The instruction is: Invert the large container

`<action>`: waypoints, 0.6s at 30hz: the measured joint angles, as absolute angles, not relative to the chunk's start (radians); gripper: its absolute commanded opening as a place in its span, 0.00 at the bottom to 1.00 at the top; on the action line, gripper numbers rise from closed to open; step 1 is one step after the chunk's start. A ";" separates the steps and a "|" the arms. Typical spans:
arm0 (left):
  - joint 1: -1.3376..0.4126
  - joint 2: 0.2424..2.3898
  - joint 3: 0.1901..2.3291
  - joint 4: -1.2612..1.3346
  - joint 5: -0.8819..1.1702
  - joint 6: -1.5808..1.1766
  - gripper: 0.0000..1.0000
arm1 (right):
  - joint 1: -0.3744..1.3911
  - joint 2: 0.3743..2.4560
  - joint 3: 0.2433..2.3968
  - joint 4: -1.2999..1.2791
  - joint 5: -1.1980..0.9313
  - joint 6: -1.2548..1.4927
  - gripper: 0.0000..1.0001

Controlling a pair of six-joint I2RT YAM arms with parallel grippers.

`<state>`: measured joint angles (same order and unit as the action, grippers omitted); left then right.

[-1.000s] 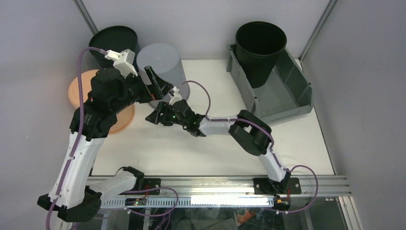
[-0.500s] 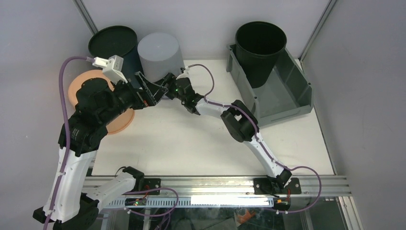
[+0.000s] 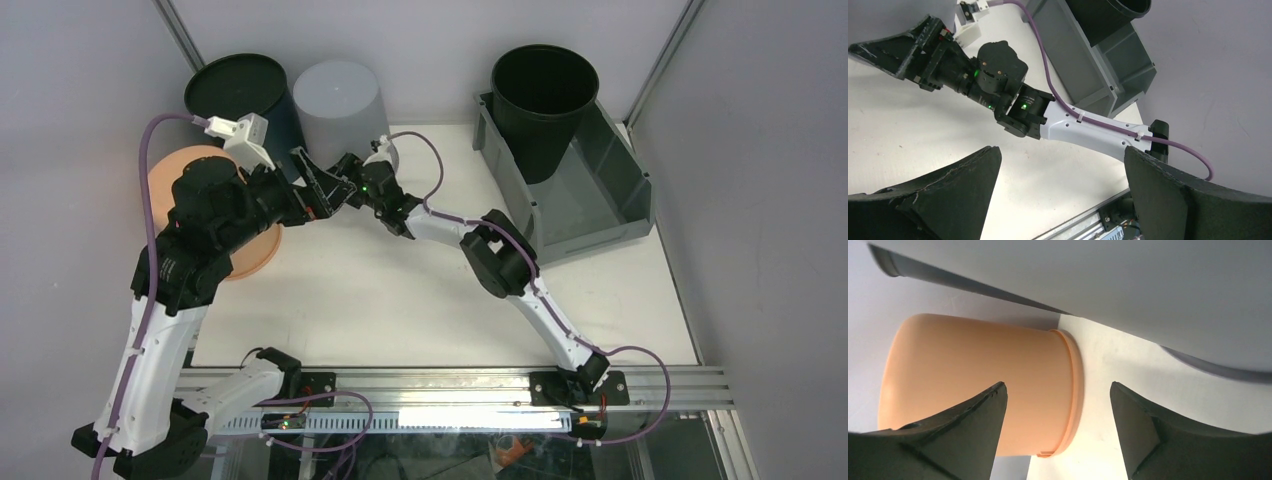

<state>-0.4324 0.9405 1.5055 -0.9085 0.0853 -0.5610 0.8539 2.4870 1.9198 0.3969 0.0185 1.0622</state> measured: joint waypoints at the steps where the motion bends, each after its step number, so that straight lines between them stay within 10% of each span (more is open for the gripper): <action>1: -0.432 0.941 1.505 -0.908 0.087 -0.561 0.99 | 0.860 2.494 1.945 0.381 0.018 1.056 0.79; 18: -0.432 0.936 1.498 -0.907 0.116 -0.559 0.99 | 0.767 2.446 1.967 0.334 0.012 0.943 0.81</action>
<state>-0.4324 0.9356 1.4979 -0.9066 0.1162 -0.5591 0.7670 2.4462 1.9671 0.3336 0.0124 0.9432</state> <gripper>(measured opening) 0.987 0.808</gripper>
